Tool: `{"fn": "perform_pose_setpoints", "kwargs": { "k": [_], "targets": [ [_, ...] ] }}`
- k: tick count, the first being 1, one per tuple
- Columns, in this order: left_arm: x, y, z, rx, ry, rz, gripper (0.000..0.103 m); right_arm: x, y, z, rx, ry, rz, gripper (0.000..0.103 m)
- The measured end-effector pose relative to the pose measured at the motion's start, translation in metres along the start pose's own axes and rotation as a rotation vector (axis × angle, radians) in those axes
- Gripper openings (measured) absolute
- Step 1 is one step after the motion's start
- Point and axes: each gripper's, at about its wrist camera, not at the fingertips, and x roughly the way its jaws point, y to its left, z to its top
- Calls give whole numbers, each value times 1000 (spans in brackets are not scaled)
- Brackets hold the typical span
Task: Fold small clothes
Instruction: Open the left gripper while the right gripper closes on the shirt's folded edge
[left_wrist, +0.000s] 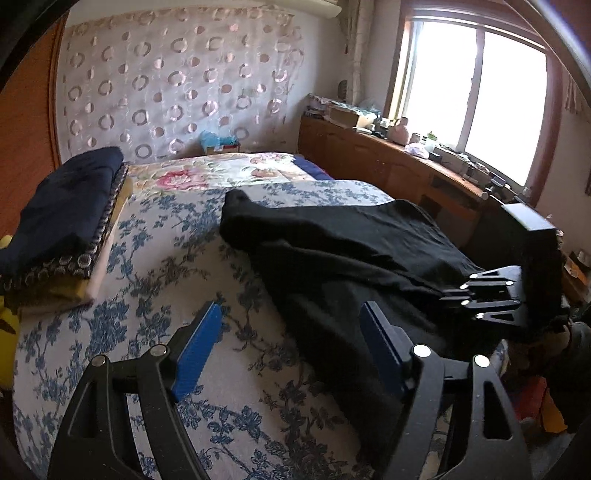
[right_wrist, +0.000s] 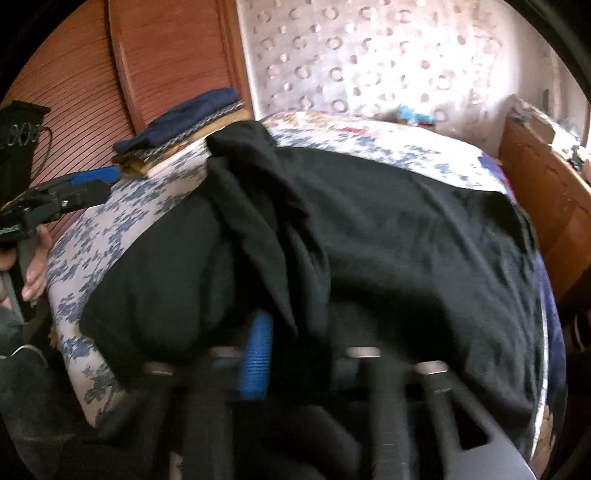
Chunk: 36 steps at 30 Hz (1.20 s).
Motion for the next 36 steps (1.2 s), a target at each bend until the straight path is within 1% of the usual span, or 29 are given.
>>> {"fn": "perform_pose_setpoints", "kwargs": {
  "k": [3, 6, 9, 13, 14, 16, 17, 19, 21, 22, 24, 25, 28, 29, 31, 33, 36],
  "targets": [
    [2, 2, 0, -10, 2, 4, 78, -3, 6, 5, -38, -21, 2, 7],
    [2, 3, 0, -14, -2, 3, 78, -23, 7, 11, -46, -93, 9, 7],
    [1, 1, 0, -16, -7, -15, 78, -47, 6, 22, -45, -168, 8, 6],
    [1, -4, 0, -17, -1, -36, 78, -80, 3, 33, -47, -253, -32, 6],
    [1, -5, 1, -24, 3, -53, 78, -90, 1, 33, -46, -269, -48, 6],
    [1, -10, 2, -17, 1, -52, 78, -105, -3, 31, -48, -287, -72, 6],
    [-1, -13, 3, -7, -3, -52, 78, -111, -6, 29, -48, -286, -89, 6],
    [-3, -16, 4, 1, -11, -54, 78, -118, -13, 17, -56, -267, -153, 6],
    [-5, -17, 5, 4, -16, -53, 78, -118, -29, 3, -24, -230, -198, 6],
    [-6, -18, 6, 6, -19, -50, 78, -115, -38, -4, 0, -207, -215, 7],
    [-6, -19, 5, 14, -26, -39, 78, -99, -55, -20, 33, -137, -289, 7],
    [-5, -20, 6, 18, -26, -35, 78, -91, -61, -28, 52, -107, -304, 7],
    [-5, -21, 5, 38, -36, 8, 78, -65, -73, -47, 99, -22, -307, 7],
    [-5, -22, 4, 44, -38, 19, 78, -60, -75, -50, 107, -12, -307, 7],
    [-6, -21, 2, 49, -45, 29, 78, -55, -73, -51, 111, -12, -308, 7],
    [-5, -20, 1, 44, -45, 34, 78, -57, -68, -47, 102, -28, -302, 10],
    [-6, -20, 1, 40, -56, 45, 78, -77, -68, -43, 87, -60, -300, 12]
  ]
}}
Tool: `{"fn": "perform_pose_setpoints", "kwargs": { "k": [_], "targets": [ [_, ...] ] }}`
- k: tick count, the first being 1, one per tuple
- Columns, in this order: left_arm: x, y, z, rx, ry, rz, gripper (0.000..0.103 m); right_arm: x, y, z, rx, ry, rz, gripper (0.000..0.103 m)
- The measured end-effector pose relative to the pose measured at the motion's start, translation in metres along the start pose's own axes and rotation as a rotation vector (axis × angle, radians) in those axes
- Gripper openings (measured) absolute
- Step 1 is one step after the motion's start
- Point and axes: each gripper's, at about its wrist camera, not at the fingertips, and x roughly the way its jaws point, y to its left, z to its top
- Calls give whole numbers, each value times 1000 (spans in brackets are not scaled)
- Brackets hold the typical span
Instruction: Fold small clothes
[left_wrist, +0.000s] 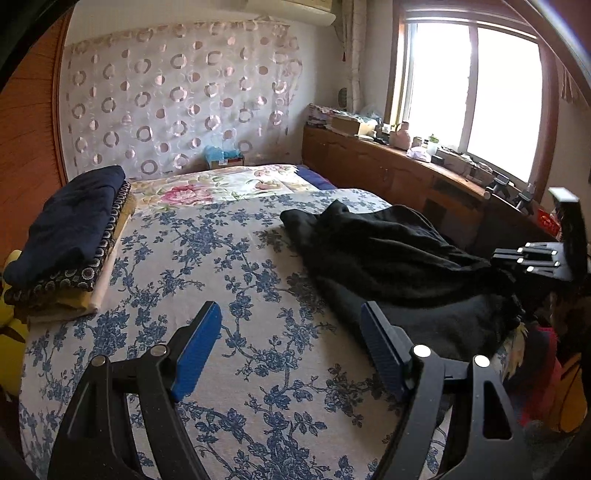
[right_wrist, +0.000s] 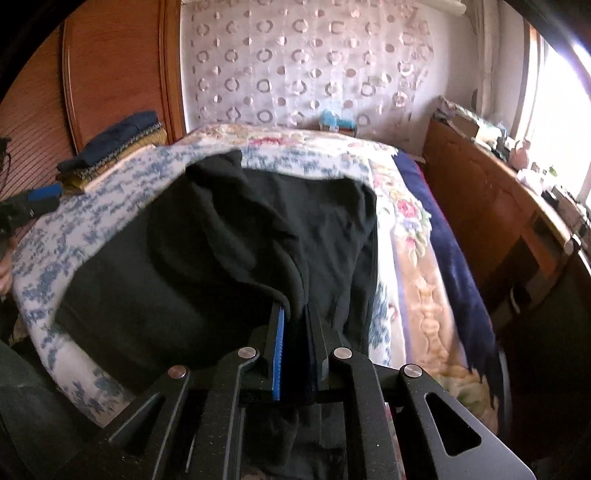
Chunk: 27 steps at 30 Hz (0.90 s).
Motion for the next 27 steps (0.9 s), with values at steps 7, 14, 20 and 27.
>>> {"fn": "perform_pose_setpoints", "kwargs": {
  "k": [7, 14, 20, 27],
  "targets": [
    [-3, 2, 1, -5, -24, 24, 78, -10, 9, 20, 23, -73, 75, 38],
    [-6, 8, 2, -16, -35, 36, 78, 41, 43, 49, -91, -67, 98, 53],
    [-1, 7, -2, -13, -15, 23, 78, 78, 52, 75, -131, -26, 117, 60],
    [-2, -2, -2, 4, -12, -7, 78, 115, 63, 105, -148, 34, 148, 60]
  ]
}}
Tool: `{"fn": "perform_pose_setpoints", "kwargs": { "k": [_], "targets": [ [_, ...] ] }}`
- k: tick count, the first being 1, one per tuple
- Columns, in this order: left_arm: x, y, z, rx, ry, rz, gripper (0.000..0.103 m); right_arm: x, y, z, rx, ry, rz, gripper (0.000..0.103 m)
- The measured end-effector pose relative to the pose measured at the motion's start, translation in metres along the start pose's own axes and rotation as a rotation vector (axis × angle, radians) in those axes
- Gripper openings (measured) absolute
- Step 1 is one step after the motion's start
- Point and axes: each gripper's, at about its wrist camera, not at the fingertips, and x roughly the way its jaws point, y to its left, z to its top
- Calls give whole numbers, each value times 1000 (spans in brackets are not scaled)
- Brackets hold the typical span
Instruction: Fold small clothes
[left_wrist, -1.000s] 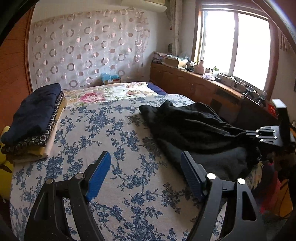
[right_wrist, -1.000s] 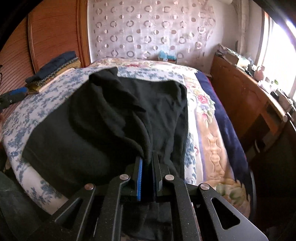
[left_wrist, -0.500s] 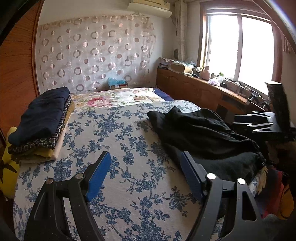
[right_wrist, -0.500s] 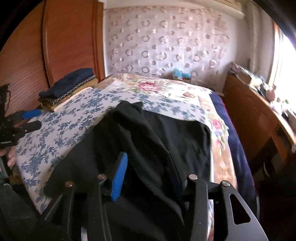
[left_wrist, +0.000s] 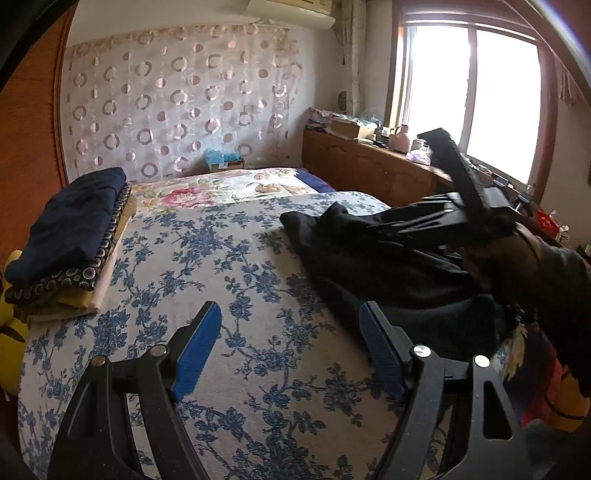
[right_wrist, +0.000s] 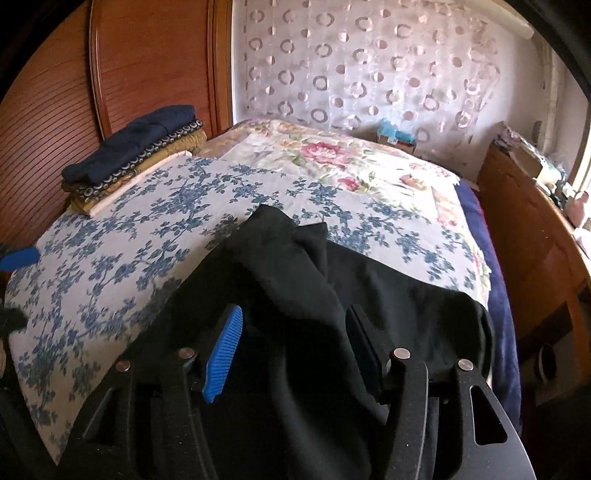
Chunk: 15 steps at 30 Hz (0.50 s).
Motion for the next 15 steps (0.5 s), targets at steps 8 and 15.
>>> {"fn": "perform_pose_setpoints", "kwargs": {
  "k": [8, 15],
  "targets": [
    [2, -4, -3, 5, 13, -9, 78, 34, 9, 16, -33, 72, 1, 60],
    [2, -9, -4, 14, 14, -18, 78, 57, -2, 20, -4, 89, -41, 16]
  ]
}}
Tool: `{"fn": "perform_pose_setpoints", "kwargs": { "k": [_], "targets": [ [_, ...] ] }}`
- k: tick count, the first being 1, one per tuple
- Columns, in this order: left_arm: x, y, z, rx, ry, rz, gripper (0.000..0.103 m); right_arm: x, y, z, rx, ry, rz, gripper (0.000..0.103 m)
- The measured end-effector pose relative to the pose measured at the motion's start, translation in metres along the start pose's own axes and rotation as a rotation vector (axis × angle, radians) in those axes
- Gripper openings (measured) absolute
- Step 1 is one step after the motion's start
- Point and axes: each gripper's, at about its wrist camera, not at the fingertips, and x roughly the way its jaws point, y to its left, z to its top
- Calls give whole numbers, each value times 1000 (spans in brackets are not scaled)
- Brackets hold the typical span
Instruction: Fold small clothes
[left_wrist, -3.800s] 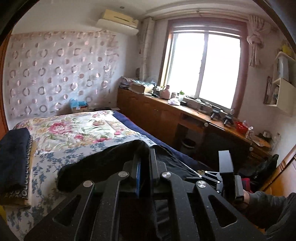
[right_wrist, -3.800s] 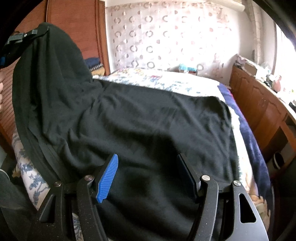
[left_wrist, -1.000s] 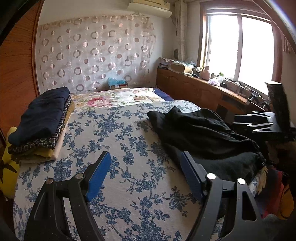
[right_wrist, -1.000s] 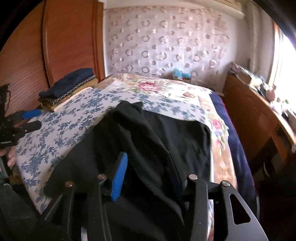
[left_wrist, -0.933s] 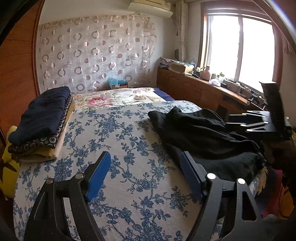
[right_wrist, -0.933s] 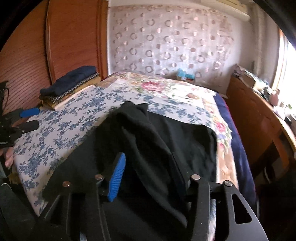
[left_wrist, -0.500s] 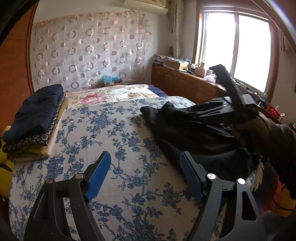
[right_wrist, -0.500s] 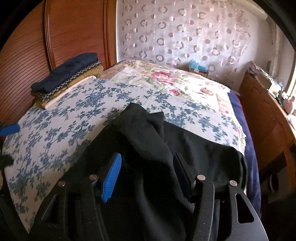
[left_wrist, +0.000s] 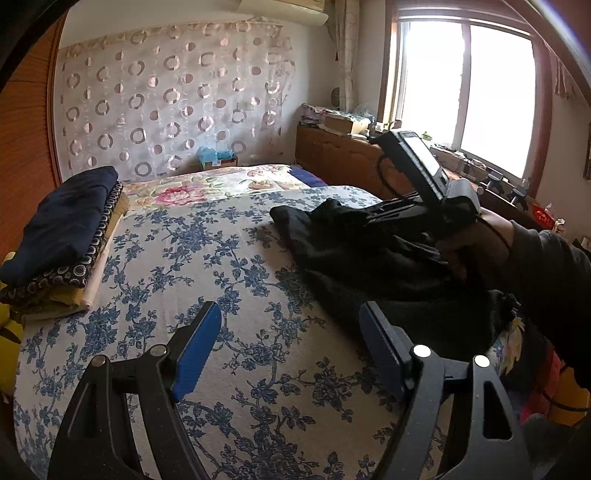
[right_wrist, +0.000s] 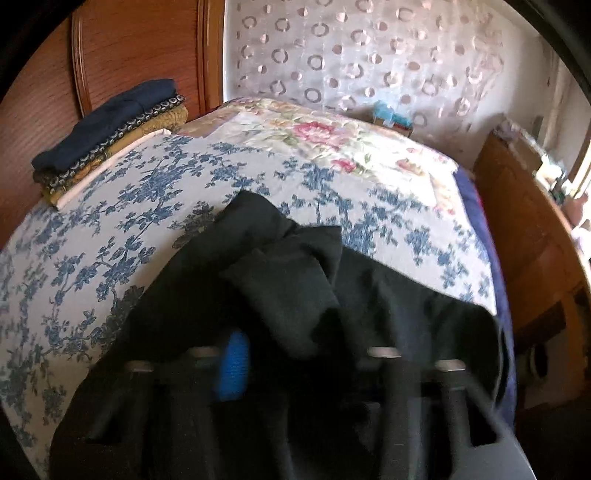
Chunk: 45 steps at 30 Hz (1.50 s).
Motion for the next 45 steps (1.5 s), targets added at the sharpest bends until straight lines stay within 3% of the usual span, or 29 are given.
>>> {"fn": "perform_pose_setpoints", "kwargs": {
  "k": [2, 5, 8, 13, 15, 17, 20, 25, 31, 34, 37, 40, 45],
  "targets": [
    [1, -1, -1, 1, 2, -1, 78, -2, -6, -1, 8, -9, 22, 11],
    [3, -2, -1, 4, 6, 3, 78, -26, -19, -1, 52, -78, 77, 11],
    [3, -2, -1, 3, 7, -4, 78, -50, -33, -1, 82, -128, 77, 11],
    [3, -4, -2, 8, 9, -10, 78, -74, -71, -2, 142, -158, 22, 11],
    [4, -4, -3, 9, 14, -11, 78, -78, -86, -3, 172, -152, -49, 11],
    [5, -4, -3, 9, 16, -13, 78, -74, -100, -6, 206, -121, -126, 33],
    [7, -5, -2, 9, 19, -14, 78, -71, -114, -16, 265, -97, -194, 36],
    [11, -8, -3, 10, 30, -20, 78, -70, -100, -34, 257, -107, -110, 36],
    [17, -11, -5, 15, 45, -32, 78, -53, -95, -55, 223, -55, -57, 36],
    [25, -13, -3, 20, 71, -52, 78, -36, -113, -54, 236, -28, -46, 36],
    [34, -19, 2, 51, 87, -46, 78, -24, -122, -46, 258, -43, 27, 36],
    [40, -27, 8, 86, 89, -56, 78, -13, -127, -40, 254, -25, 0, 36],
    [51, -31, 12, 104, 114, -64, 78, 10, -132, -31, 264, 29, 46, 36]
  ]
}}
